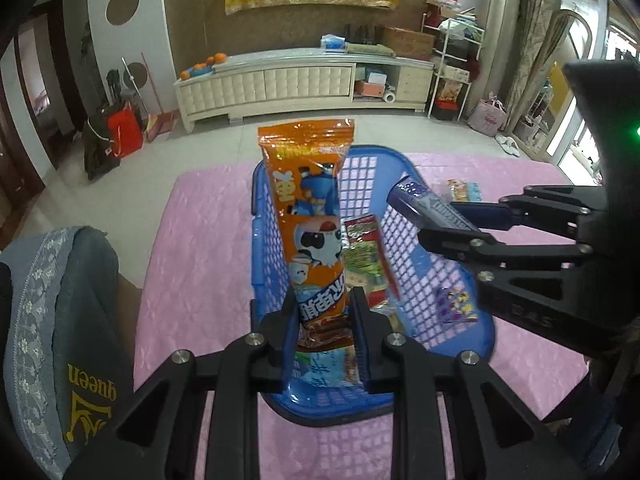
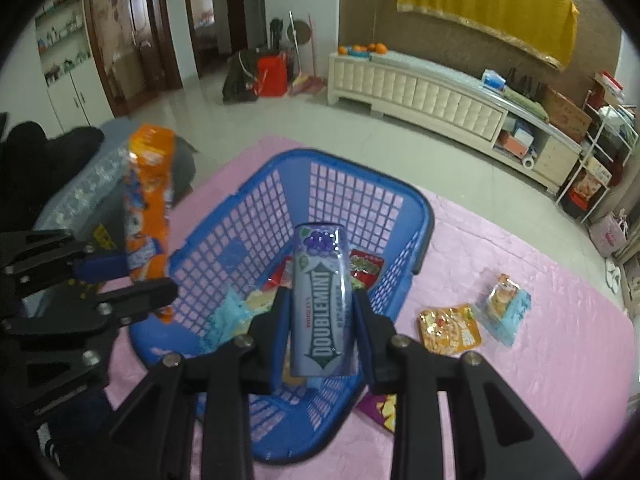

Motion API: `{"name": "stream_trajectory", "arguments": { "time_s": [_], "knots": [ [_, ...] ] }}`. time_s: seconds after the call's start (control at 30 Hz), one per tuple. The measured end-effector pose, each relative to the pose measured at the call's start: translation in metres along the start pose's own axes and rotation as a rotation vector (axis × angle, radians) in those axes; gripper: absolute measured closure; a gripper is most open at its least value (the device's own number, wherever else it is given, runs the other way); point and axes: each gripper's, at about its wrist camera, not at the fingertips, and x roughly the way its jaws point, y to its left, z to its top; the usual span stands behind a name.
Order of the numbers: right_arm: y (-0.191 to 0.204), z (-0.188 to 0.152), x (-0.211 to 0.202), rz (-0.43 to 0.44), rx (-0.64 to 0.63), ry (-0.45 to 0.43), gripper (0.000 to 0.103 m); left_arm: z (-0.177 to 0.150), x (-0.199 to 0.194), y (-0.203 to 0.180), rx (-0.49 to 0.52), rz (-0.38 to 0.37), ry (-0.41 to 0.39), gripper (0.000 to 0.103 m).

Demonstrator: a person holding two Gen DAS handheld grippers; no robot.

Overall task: Organize snacks
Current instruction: 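Open the right tool to drop the gum box into the basket, then open the left tool to drop the stick-snack pack into the basket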

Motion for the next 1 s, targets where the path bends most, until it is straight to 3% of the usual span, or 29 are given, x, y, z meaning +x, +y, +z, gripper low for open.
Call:
{"name": "stream_trajectory", "arguments": {
  "time_s": [0.3, 0.33, 0.4, 0.43, 0.47, 0.6, 0.67, 1.0],
  "knots": [
    [0.006, 0.002, 0.033, -0.014, -0.004, 0.055, 0.068, -0.004, 0.014, 0.017, -0.031, 0.003, 0.026, 0.081],
    [0.006, 0.0, 0.033, -0.03, -0.005, 0.048, 0.063, -0.004, 0.014, 0.017, -0.031, 0.005, 0.027, 0.081],
    [0.006, 0.001, 0.03, -0.047, -0.001, 0.043, 0.042, -0.003, 0.012, 0.016, -0.028, 0.008, 0.025, 0.081],
    [0.005, 0.002, 0.027, -0.048, 0.01, 0.036, 0.026, -0.003, 0.01, 0.014, -0.025, 0.008, 0.024, 0.081],
    [0.004, 0.001, 0.023, -0.045, 0.019, 0.024, 0.022, -0.003, 0.009, 0.014, -0.023, 0.007, 0.024, 0.081],
    [-0.001, 0.001, 0.008, -0.068, 0.027, -0.005, 0.021, -0.003, 0.004, 0.008, -0.007, 0.0, 0.016, 0.081],
    [-0.004, -0.001, 0.002, -0.081, 0.03, -0.007, 0.01, -0.001, 0.001, 0.003, 0.004, -0.005, 0.015, 0.081],
    [-0.025, -0.024, -0.025, -0.088, 0.095, -0.03, 0.01, -0.002, 0.002, -0.026, 0.064, -0.044, 0.026, 0.081]
  ]
}}
